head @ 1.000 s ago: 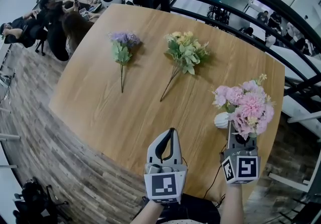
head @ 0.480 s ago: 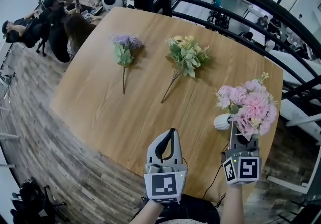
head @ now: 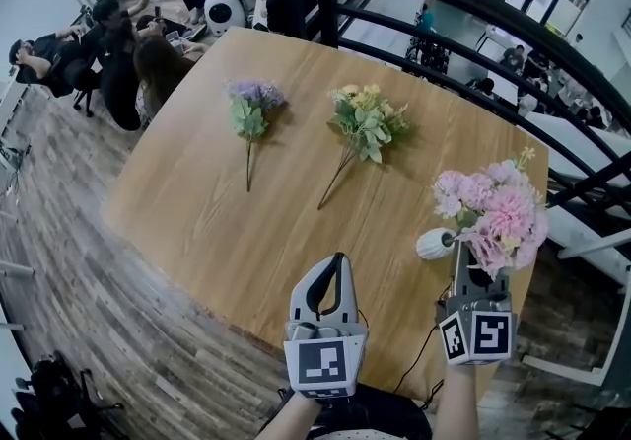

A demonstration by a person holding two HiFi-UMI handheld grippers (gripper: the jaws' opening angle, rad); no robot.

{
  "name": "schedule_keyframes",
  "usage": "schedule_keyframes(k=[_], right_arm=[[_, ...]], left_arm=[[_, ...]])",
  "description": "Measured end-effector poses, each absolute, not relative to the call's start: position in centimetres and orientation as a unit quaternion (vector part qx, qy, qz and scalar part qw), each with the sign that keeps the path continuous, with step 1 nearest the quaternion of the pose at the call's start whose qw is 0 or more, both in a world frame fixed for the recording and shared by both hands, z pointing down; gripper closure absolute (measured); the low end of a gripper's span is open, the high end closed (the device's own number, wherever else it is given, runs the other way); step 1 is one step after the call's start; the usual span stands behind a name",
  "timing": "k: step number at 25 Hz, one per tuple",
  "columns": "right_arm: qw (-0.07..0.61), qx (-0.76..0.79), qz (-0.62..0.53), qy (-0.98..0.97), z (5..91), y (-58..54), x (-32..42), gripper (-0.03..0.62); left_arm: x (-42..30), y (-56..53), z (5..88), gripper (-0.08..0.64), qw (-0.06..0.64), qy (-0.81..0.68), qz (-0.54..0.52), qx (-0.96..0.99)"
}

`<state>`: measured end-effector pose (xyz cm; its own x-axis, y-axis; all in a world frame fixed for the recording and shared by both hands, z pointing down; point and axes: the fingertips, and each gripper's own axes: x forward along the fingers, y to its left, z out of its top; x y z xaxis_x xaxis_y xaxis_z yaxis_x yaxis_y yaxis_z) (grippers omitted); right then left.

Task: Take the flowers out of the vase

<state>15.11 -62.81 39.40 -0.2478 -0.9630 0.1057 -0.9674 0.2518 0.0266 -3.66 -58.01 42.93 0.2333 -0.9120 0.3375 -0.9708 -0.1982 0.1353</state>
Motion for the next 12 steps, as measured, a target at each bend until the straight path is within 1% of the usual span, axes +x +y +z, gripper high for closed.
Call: schedule_keyframes(k=[5,8,12], right_arm=[[0.047,0.610,0.005,-0.791,37.4,-62.4,15.1,0.560],[0.040,0.611,-0.005,-0.790,36.2,-62.3,15.0,0.560],[0.030,0.614,-0.018,-0.789,34.7,-61.7,15.1,0.560]], left_arm=[[-3.5,-57.6,41.3,0.540,0.139,-0.614,0.075,0.773],[-3.6,-57.4,40.8,0.540,0.138,-0.615,0.072,0.773],[-3.8,-57.1,39.7,0.540,0.115,-0.619,0.059,0.775]])
